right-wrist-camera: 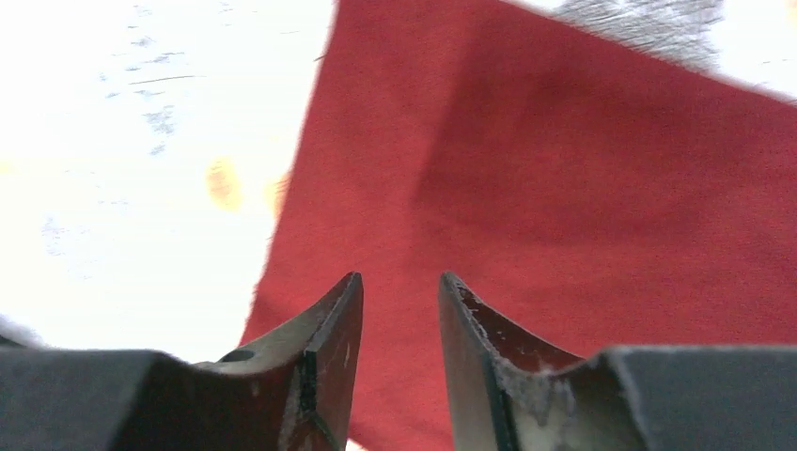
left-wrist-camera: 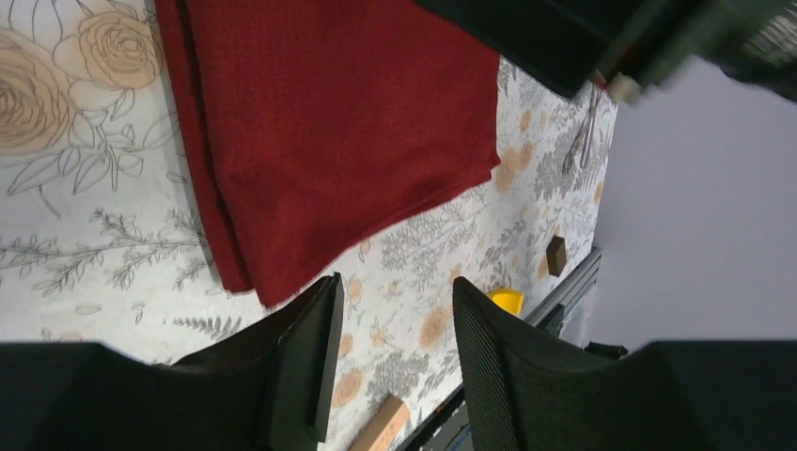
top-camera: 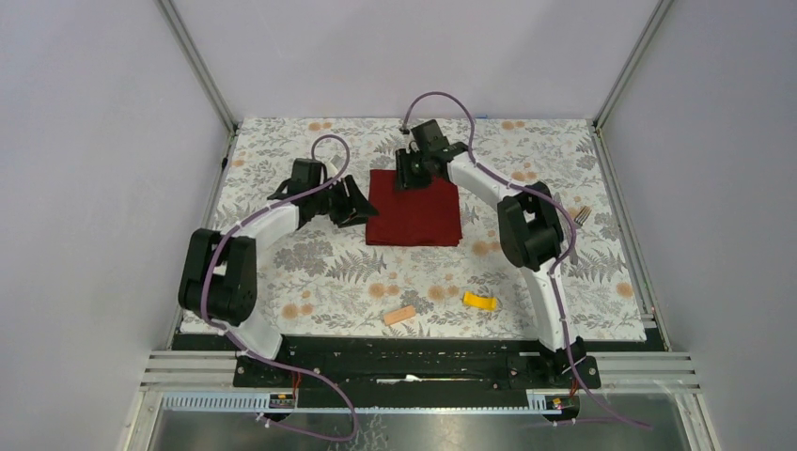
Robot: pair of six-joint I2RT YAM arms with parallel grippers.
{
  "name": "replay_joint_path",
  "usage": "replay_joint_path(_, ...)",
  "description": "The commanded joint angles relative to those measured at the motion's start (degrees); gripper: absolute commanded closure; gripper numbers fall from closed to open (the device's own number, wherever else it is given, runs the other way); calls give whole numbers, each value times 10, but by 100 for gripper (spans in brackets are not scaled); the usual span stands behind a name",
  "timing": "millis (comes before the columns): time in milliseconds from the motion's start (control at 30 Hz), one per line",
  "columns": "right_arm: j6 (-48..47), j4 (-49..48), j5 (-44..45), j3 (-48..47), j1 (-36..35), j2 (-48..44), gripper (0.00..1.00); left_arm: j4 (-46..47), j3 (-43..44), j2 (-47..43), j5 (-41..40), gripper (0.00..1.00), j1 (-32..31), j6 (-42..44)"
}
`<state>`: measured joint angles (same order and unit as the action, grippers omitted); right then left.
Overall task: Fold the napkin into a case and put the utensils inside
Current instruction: Rotate the square-folded napkin at the center of the board, then smooth out the square-folded napkin at the center of the board.
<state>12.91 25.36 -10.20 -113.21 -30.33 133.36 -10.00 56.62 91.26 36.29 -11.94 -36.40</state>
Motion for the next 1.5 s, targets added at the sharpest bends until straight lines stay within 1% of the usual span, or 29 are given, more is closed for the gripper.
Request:
replay_joint_path(0, 157, -181, -195, 81, 9, -40, 66, 113, 9, 47, 15, 52, -4, -62)
replay_joint_path(100, 215, -292, -227, 102, -4, -18, 76, 116, 20, 83, 0, 61, -5, -66)
replay_joint_path(200, 259, -354, -260, 85, -7, 18, 84, 129, 11, 111, -3, 68, -6, -67)
replay_joint_path(233, 273, -368, -271, 74, -7, 31, 85, 134, 6, 117, -7, 69, -6, -66)
replay_joint_path(333, 306, -391, -286, 44, -7, 77, 86, 130, -3, 134, -23, 71, -6, -56)
replay_joint_path(400, 316, -399, -284, 25, -7, 108, 86, 97, -2, 144, -49, 73, -6, -41)
replay_joint_path(500, 328, -402, -281, -9, -7, 149, 86, 51, -1, 151, -98, 80, -6, -29)
replay_joint_path(567, 332, -400, -274, -35, -7, 175, 86, 33, -4, 153, -126, 81, -6, -23)
replay_joint_path(667, 328, -393, -259, -75, -6, 210, 84, 3, -5, 164, -167, 88, -5, -18)
replay_joint_path(733, 327, -389, -249, -99, -4, 230, 81, -19, 2, 183, -177, 95, -4, -17)
replay_joint_path(800, 329, -384, -237, -123, -2, 249, 77, -31, 5, 198, -180, 100, -4, -16)
replay_joint_path(900, 326, -381, -217, -155, -1, 272, 68, -28, -1, 200, -176, 100, -4, -19)
replay_joint_path(1033, 331, -389, -218, -215, 0, 315, 61, -32, -10, 161, -199, 100, -3, -4)
replay_joint_path(1133, 331, -404, -214, -259, 0, 335, 56, -51, 1, 142, -193, 97, -4, 9)
replay_joint_path(1167, 330, -405, -215, -272, 0, 340, 55, -56, 7, 134, -185, 95, -4, 11)
replay_joint_path(1267, 322, -390, -223, -286, 2, 322, 55, -65, 16, 95, -169, 78, -4, 25)
replay_joint_path(1300, 314, -385, -224, -274, 2, 302, 54, -72, 27, 83, -154, 73, -4, 33)
replay_joint_path(1367, 309, -381, -230, -233, 2, 254, 53, -79, 43, 65, -125, 65, -4, 40)
replay_joint_path(1467, 305, -363, -239, -168, 1, 181, 52, -51, 45, 49, -78, 61, -4, 22)
